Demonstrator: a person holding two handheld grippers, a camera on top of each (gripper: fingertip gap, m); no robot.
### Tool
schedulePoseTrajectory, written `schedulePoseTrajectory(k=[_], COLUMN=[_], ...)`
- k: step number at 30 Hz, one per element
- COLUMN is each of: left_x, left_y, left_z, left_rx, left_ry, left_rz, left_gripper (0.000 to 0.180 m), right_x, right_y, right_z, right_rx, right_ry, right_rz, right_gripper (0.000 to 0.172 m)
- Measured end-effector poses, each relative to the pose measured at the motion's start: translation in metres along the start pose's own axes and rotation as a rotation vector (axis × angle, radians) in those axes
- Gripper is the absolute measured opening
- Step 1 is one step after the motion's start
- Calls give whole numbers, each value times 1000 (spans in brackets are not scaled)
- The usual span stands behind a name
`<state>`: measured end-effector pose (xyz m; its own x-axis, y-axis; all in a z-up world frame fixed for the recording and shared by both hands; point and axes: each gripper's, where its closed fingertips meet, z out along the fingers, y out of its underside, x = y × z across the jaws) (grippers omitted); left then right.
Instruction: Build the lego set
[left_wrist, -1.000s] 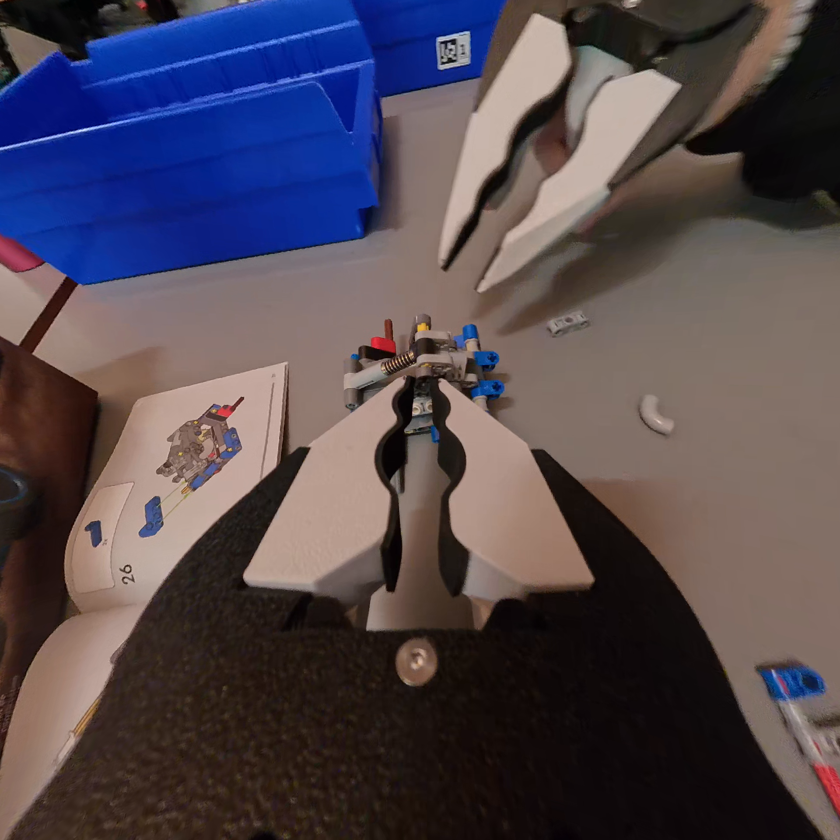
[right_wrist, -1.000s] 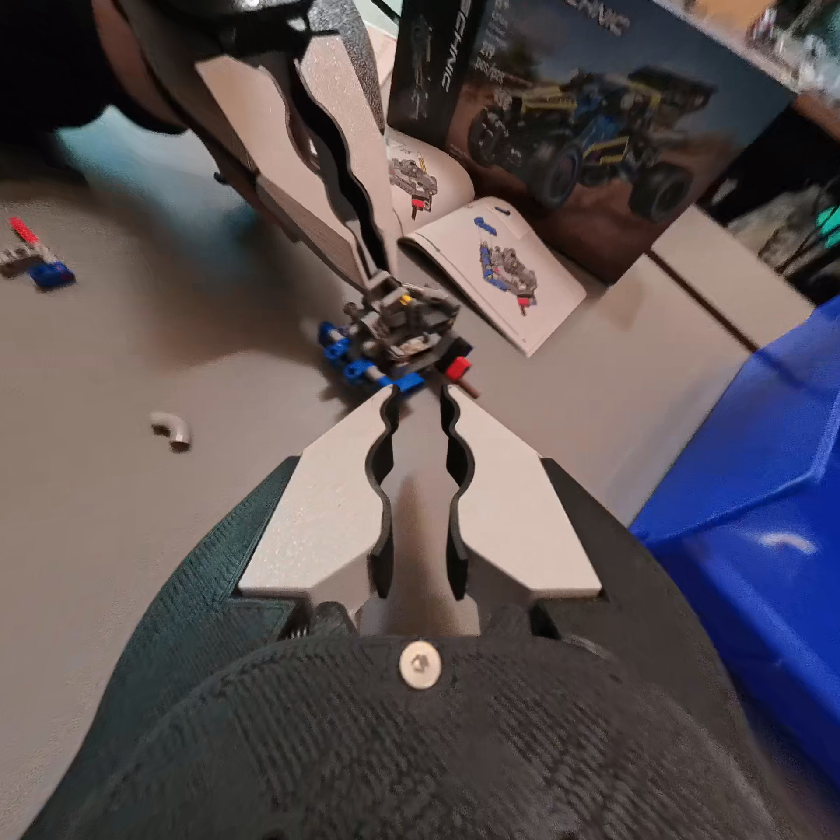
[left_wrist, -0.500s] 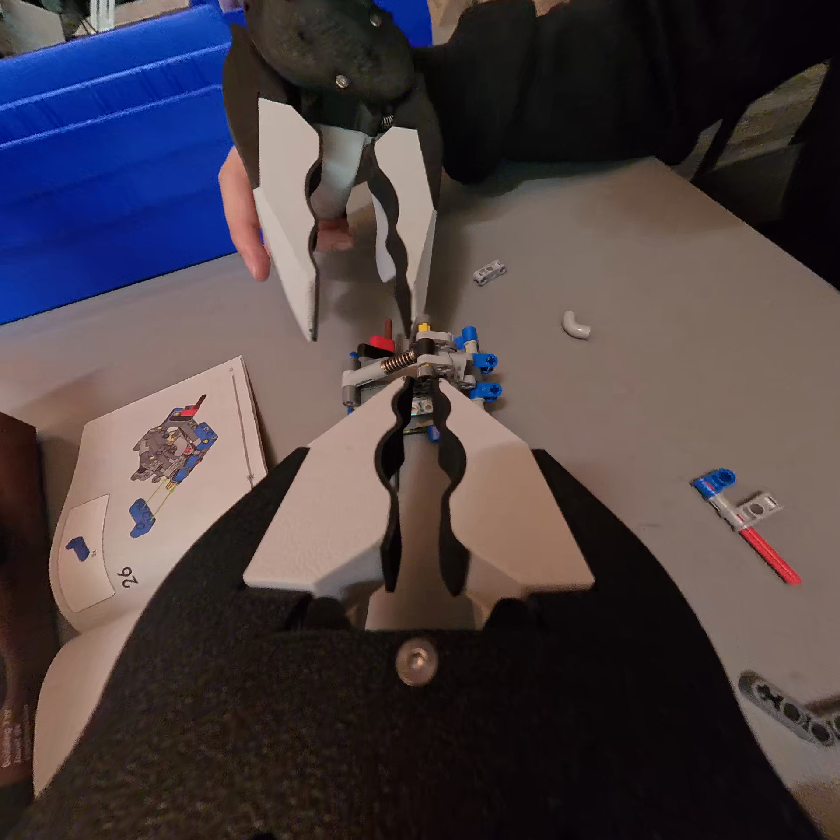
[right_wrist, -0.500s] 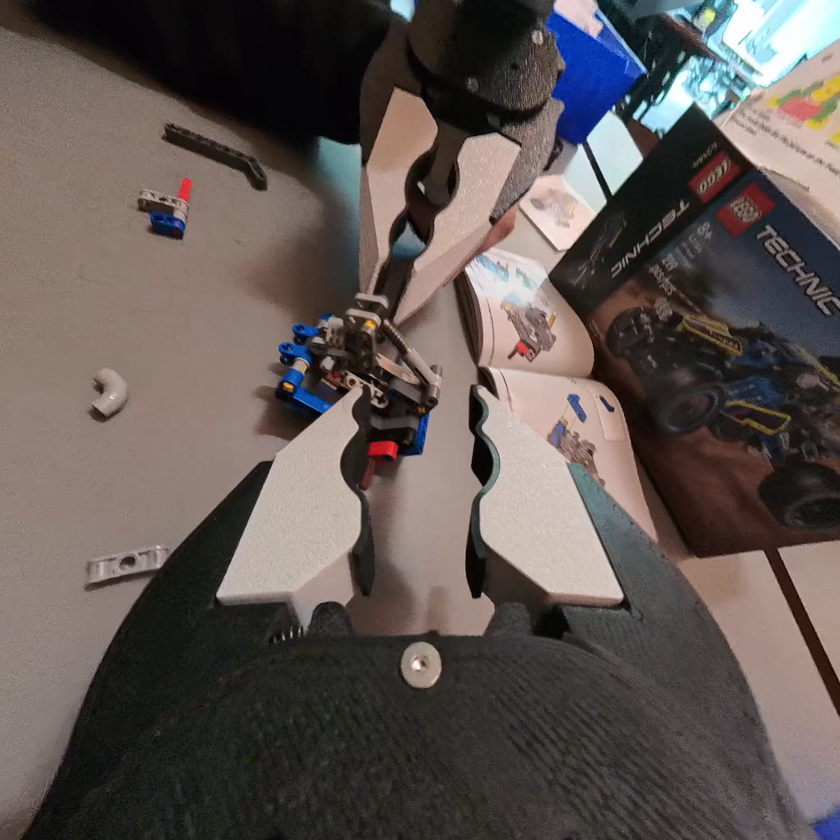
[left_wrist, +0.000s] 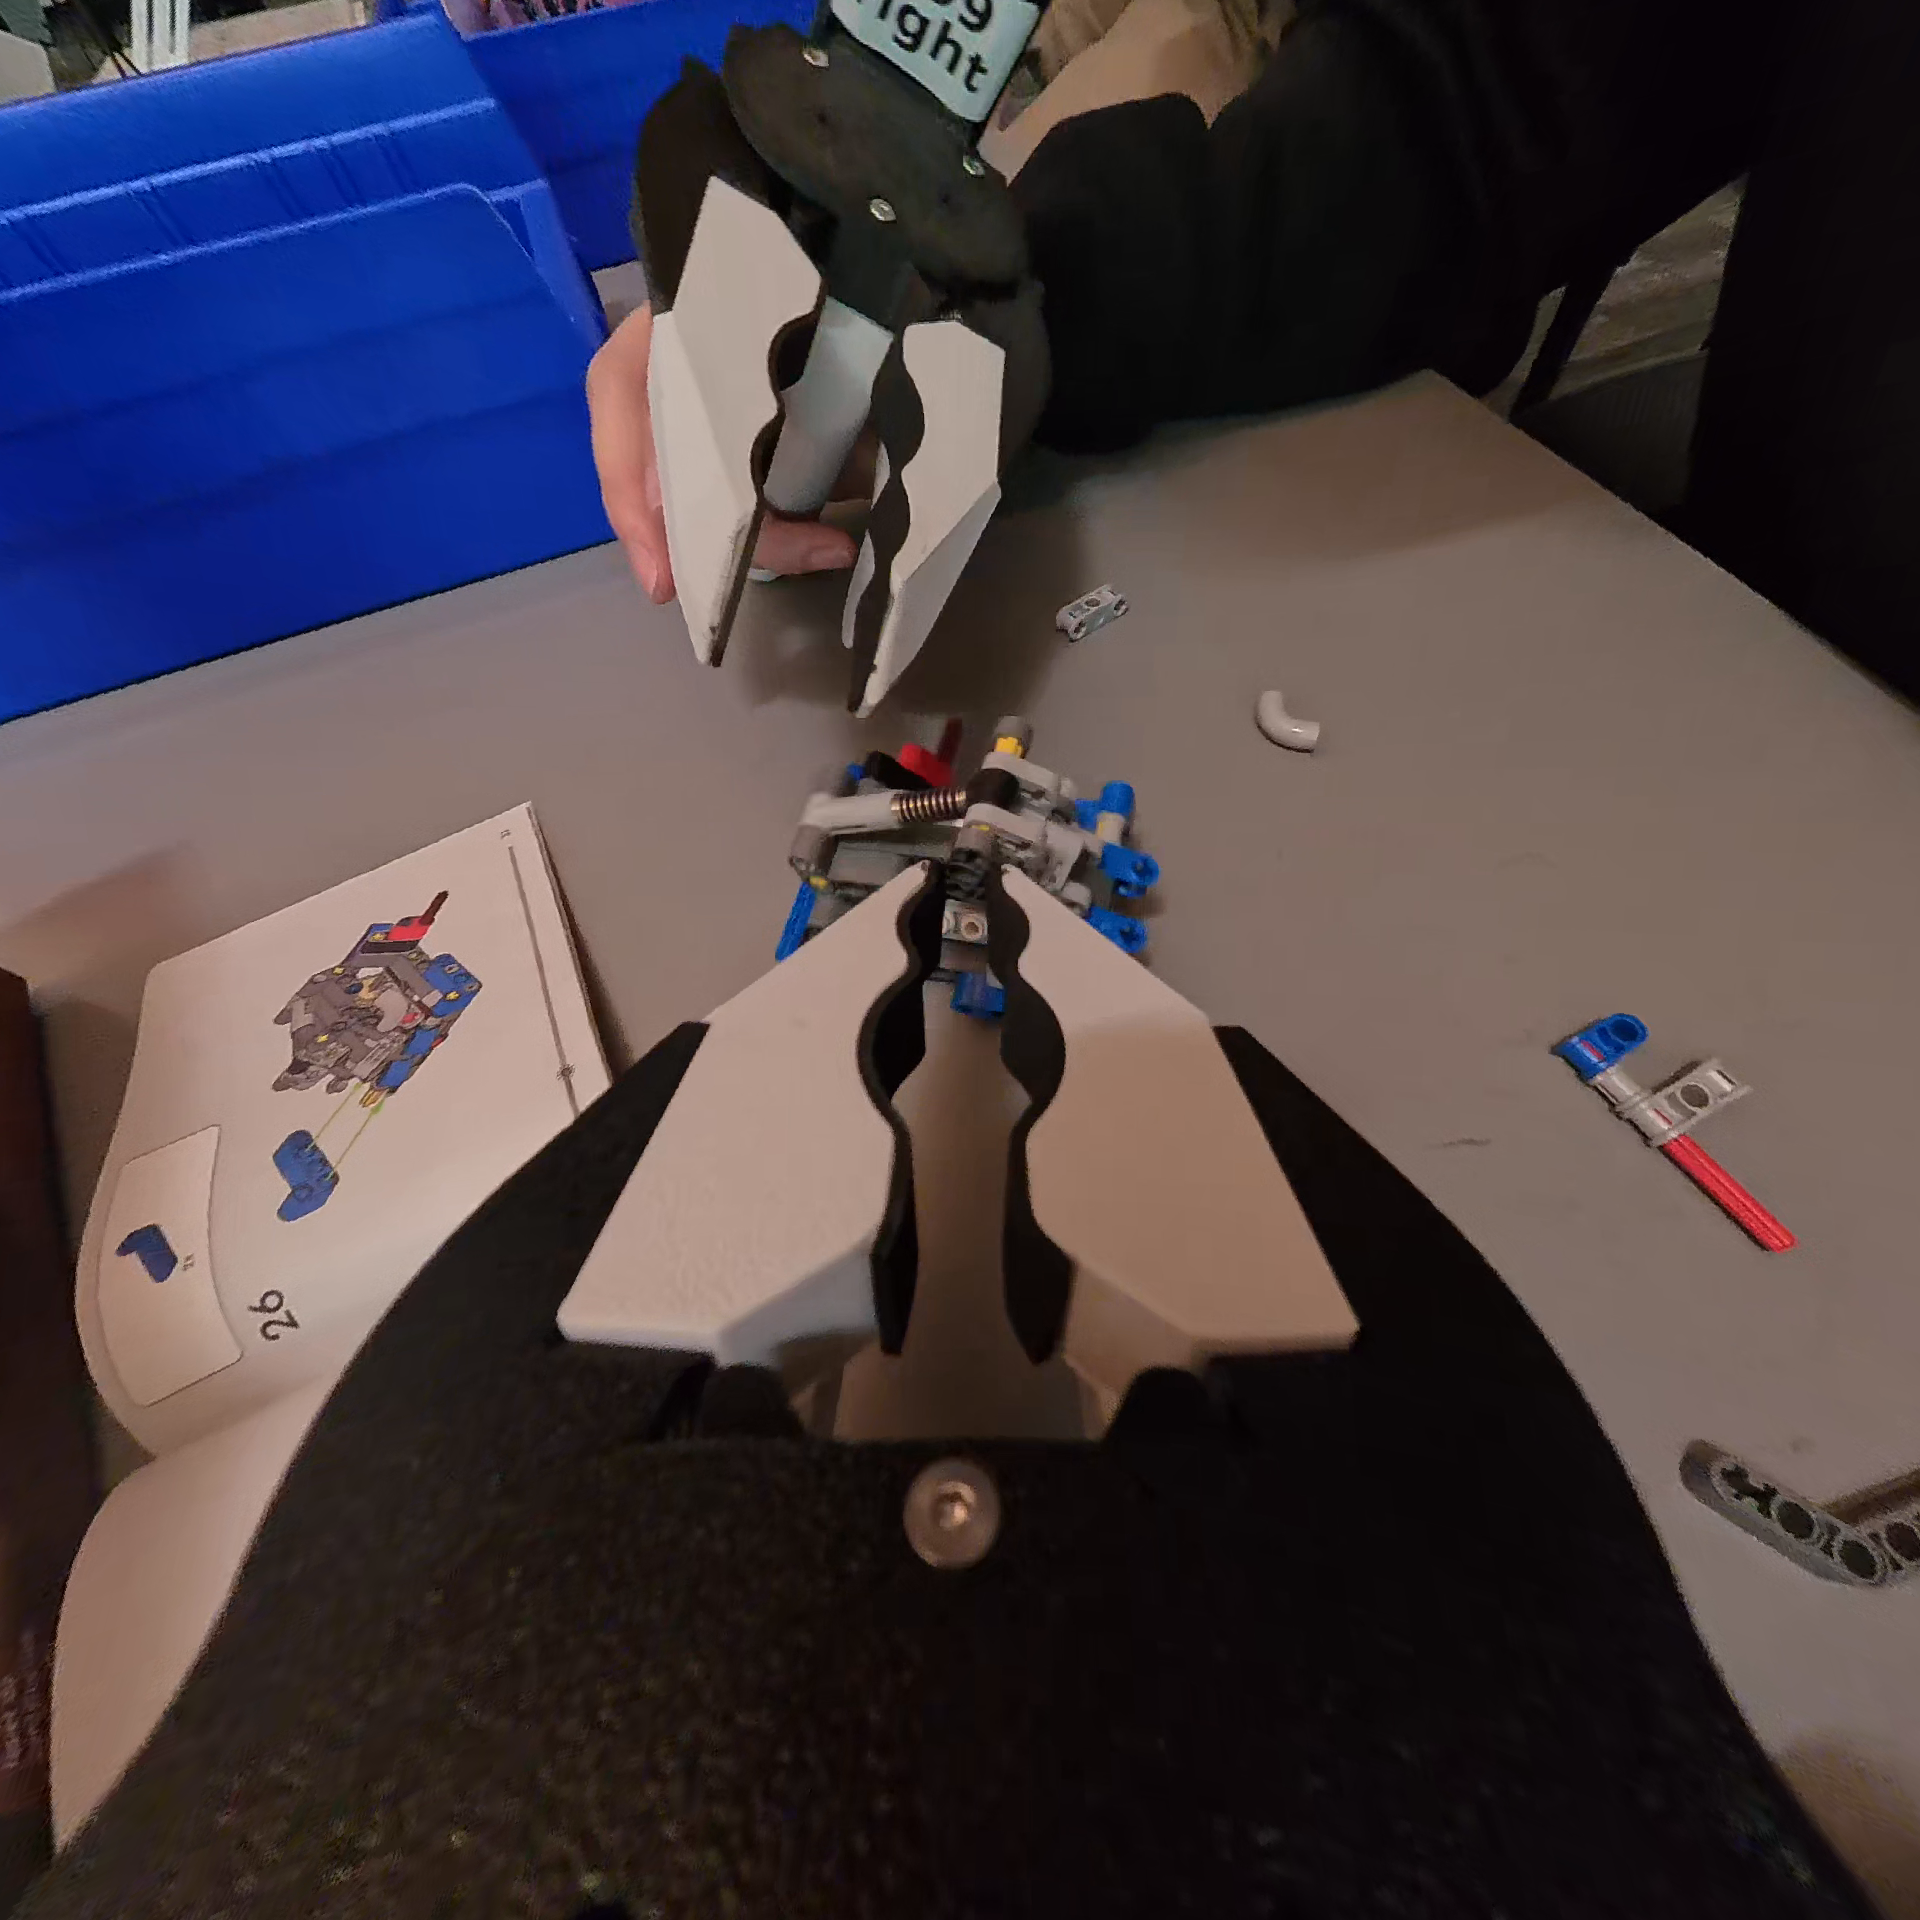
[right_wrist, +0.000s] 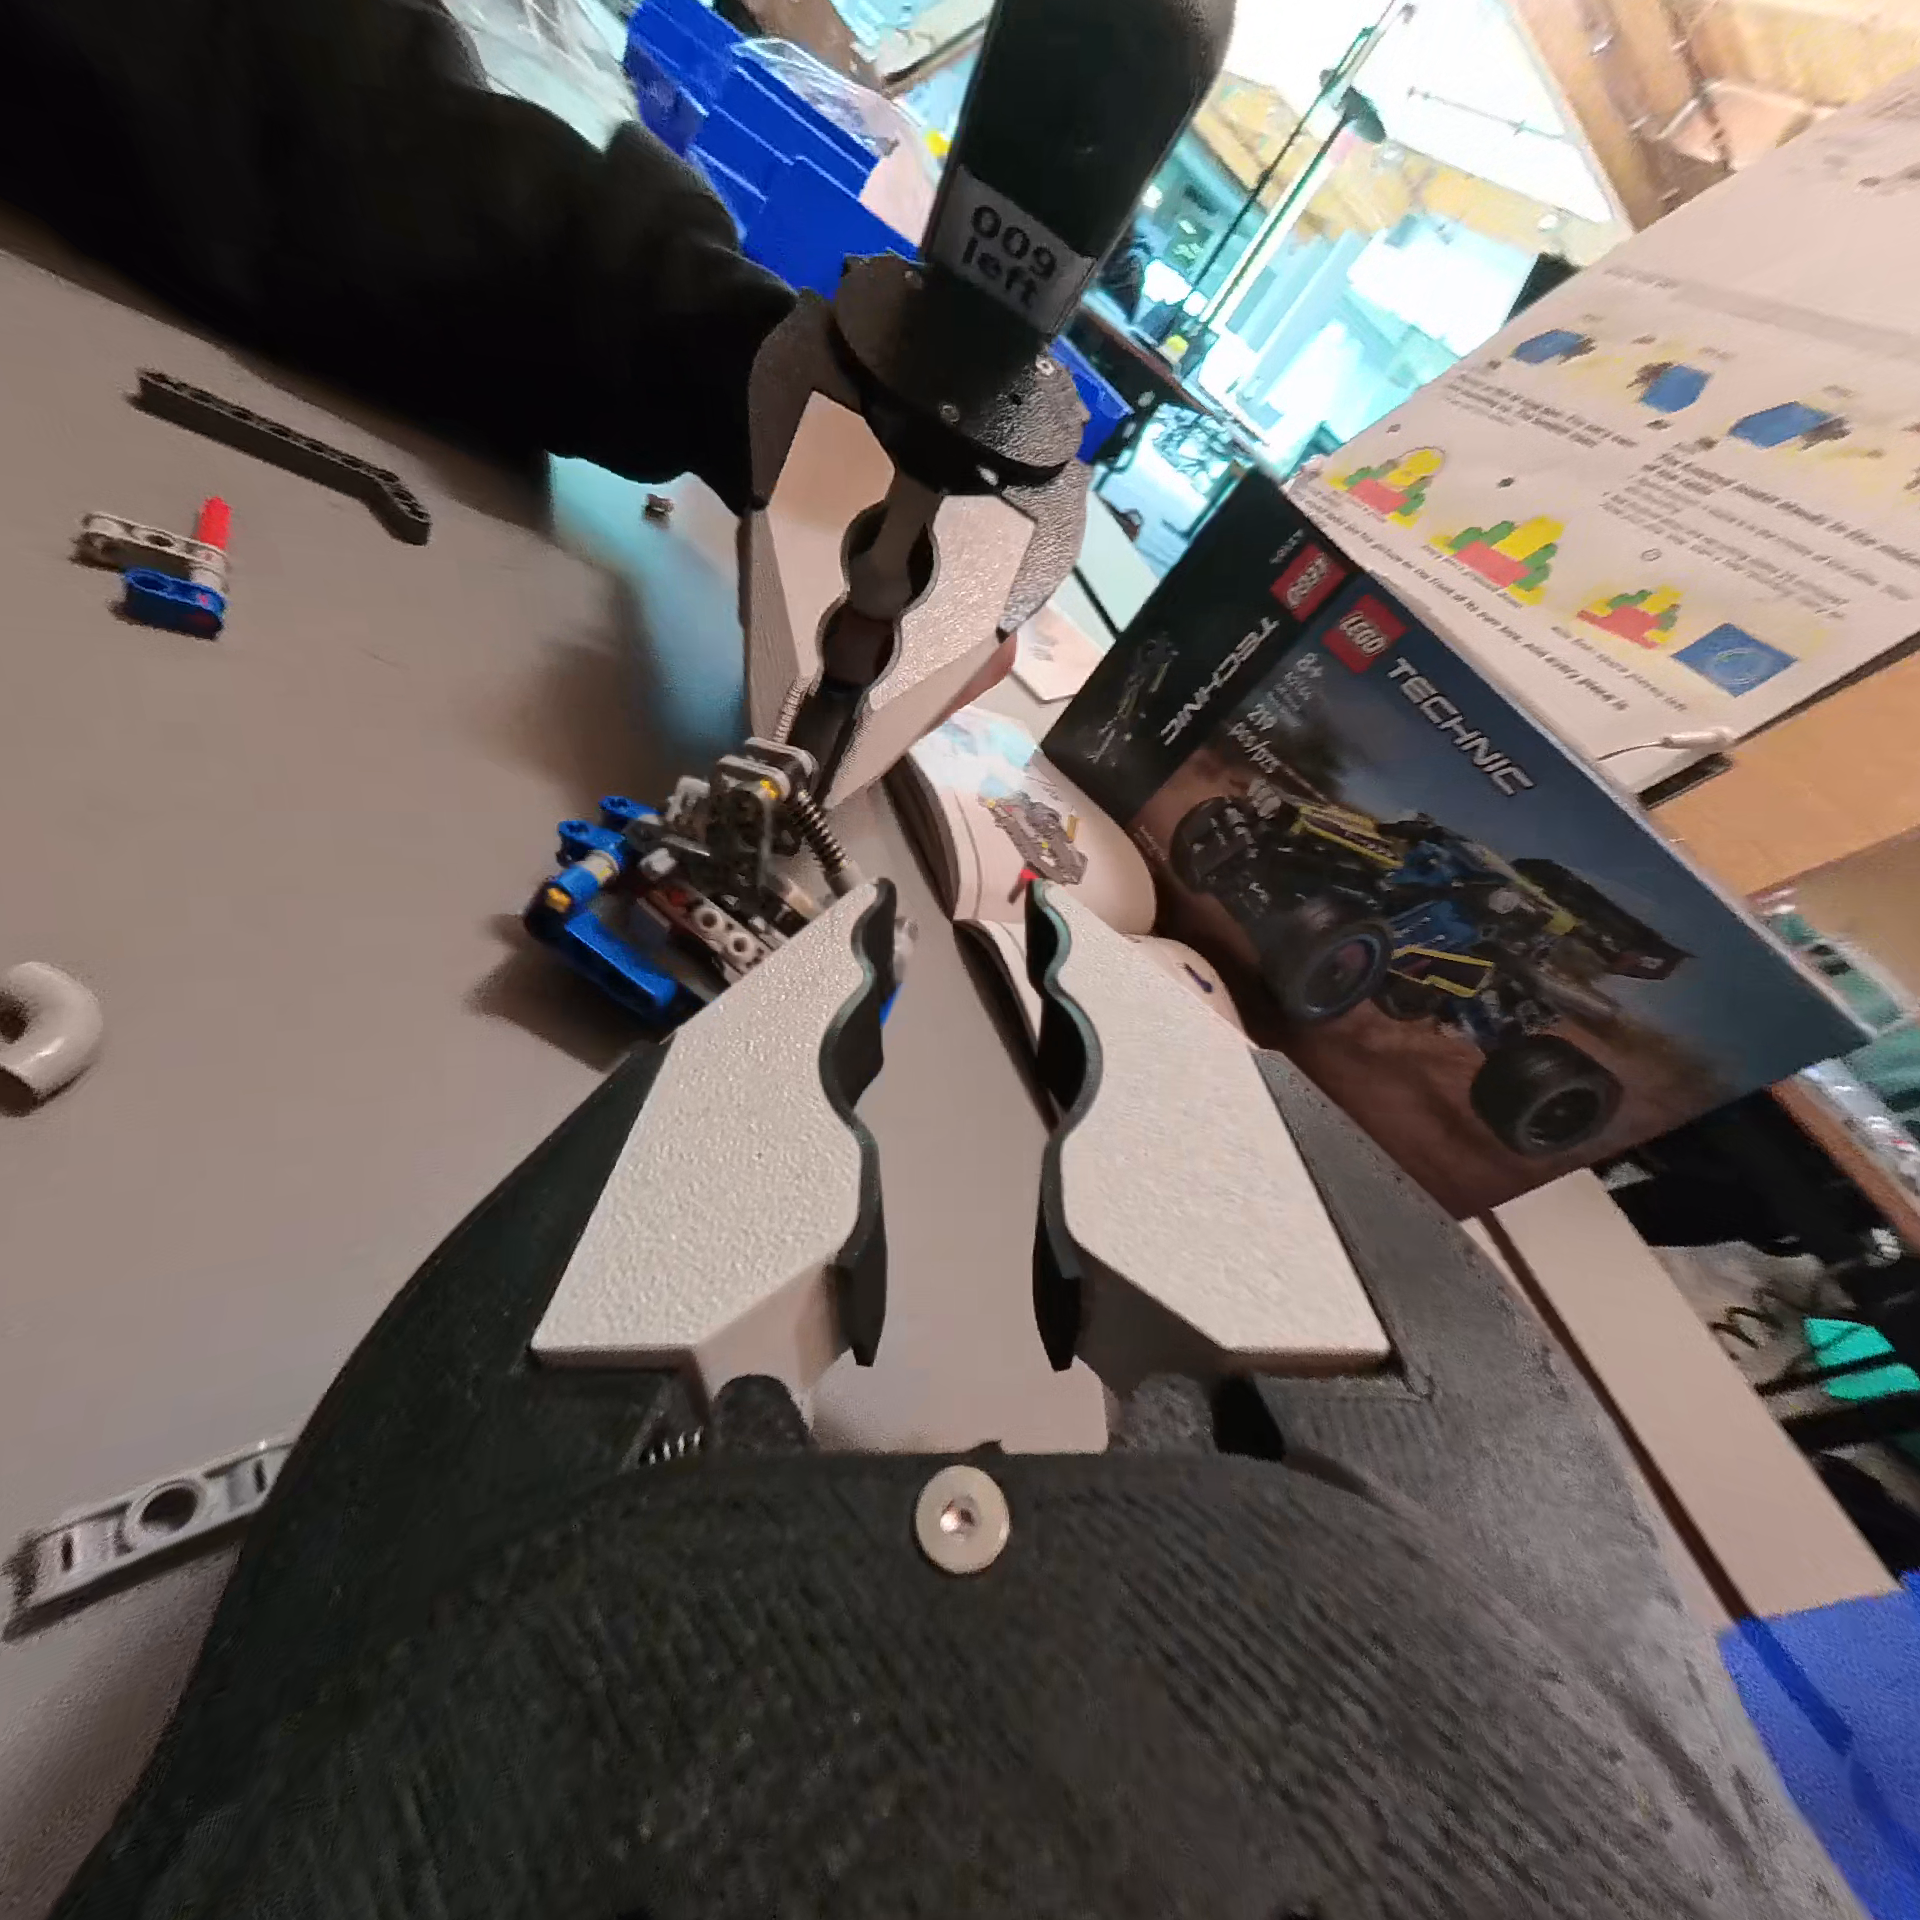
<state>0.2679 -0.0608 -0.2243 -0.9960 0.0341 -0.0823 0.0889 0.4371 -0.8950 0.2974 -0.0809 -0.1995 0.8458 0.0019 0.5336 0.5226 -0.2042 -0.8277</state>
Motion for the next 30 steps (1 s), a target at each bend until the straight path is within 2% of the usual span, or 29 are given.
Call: schedulePoseTrajectory(k=[4,9,15,19,23,28,30], left_x=[-12,-16,-17,-27,-52,-95,-100], left_y=[8,1,3,-2,10,34,46], left_z=[-3,-6,-5,-7,-13,-36,-33], left_rx=[-30,22,-21,-33,-133,-224,-246], left_ry=[-66,-89,-113,-186,-341,-656,-703], left_rz=[-1,-16,-2,-31,-156,-287,-335], left_gripper=[0,0,0,0,1,8,9], right_x=[7,15,21,36,55,66,70], right_y=[8,17,25,35,47,63,65], right_z=[0,-3,-4,-9,-18,-24,-27], right_rx=[-51,-95,-138,-194,-260,-367,-377], right_ry=[76,131,173,258,364,436,463], right_rz=[-48,-83,-112,-123,-87,-90,-82], right_gripper=[20,16,11,8,7,14,11])
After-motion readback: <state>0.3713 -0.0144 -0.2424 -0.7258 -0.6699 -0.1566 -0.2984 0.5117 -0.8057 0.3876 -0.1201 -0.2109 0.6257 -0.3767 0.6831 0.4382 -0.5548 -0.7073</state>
